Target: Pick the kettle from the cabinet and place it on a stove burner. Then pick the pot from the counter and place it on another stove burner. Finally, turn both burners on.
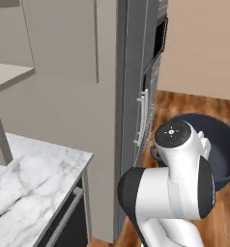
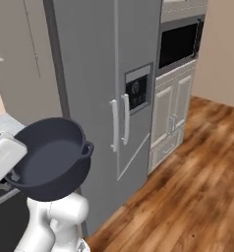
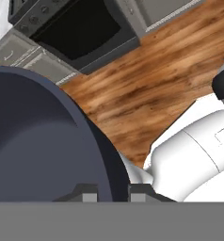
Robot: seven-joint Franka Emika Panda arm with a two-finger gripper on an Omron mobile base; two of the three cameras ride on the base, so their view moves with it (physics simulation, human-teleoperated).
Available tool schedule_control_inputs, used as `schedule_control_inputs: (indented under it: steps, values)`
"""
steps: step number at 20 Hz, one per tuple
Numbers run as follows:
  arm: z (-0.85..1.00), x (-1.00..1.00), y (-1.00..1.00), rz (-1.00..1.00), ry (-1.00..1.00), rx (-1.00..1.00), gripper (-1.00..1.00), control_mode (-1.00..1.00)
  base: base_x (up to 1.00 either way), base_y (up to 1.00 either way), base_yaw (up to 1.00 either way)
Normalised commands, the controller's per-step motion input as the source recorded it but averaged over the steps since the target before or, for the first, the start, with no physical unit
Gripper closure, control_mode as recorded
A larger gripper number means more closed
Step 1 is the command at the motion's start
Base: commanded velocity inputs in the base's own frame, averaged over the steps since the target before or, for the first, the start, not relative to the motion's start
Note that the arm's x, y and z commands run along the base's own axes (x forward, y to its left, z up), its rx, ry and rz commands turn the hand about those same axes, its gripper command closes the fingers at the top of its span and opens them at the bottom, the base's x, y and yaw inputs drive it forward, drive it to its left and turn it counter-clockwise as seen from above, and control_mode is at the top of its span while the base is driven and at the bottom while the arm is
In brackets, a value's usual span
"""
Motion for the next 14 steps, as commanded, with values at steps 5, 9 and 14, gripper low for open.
schedule_control_inputs:
  steps: [5,9,14]
  values:
    - [0.0,0.0,0.0,0.0,0.0,0.0,1.0,1.0,-0.41,0.0,-0.43]
    - [0.0,0.0,0.0,0.0,0.0,0.0,1.0,1.0,-0.38,0.0,-0.44]
    - [0.0,0.0,0.0,0.0,0.0,0.0,1.0,1.0,-0.16,-0.13,-0.41]
